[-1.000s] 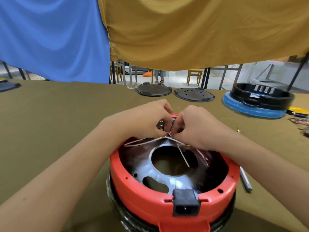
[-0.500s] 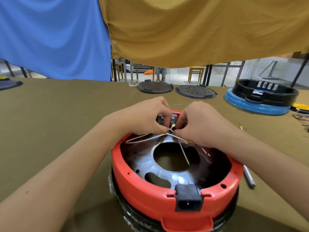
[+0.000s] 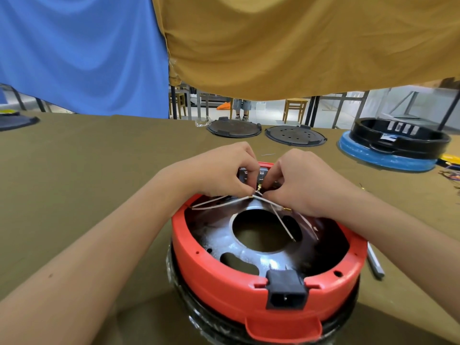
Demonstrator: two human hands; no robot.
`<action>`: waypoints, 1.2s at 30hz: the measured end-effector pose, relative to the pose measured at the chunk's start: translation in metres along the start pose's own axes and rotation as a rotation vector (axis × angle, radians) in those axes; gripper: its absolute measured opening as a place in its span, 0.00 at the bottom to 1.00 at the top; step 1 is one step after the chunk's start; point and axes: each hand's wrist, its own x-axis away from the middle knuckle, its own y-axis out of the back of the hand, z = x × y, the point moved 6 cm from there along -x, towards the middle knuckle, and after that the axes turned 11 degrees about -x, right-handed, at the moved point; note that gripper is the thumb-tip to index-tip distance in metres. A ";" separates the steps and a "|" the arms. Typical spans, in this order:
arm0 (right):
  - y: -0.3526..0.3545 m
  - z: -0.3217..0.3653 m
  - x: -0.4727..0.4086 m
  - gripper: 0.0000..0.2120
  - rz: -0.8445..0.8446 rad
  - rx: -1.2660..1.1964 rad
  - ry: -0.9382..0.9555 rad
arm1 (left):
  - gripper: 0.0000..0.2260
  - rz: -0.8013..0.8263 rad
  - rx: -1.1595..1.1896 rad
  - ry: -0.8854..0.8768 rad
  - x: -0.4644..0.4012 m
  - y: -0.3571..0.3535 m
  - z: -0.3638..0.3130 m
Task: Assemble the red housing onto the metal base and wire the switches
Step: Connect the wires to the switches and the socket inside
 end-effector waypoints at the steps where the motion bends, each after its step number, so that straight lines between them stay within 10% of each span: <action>1: 0.000 0.000 0.000 0.06 0.000 0.001 0.005 | 0.13 -0.003 0.000 -0.002 0.000 0.000 0.000; 36: 0.000 0.000 0.000 0.07 0.013 -0.016 0.021 | 0.12 -0.003 0.010 -0.028 0.000 -0.002 0.003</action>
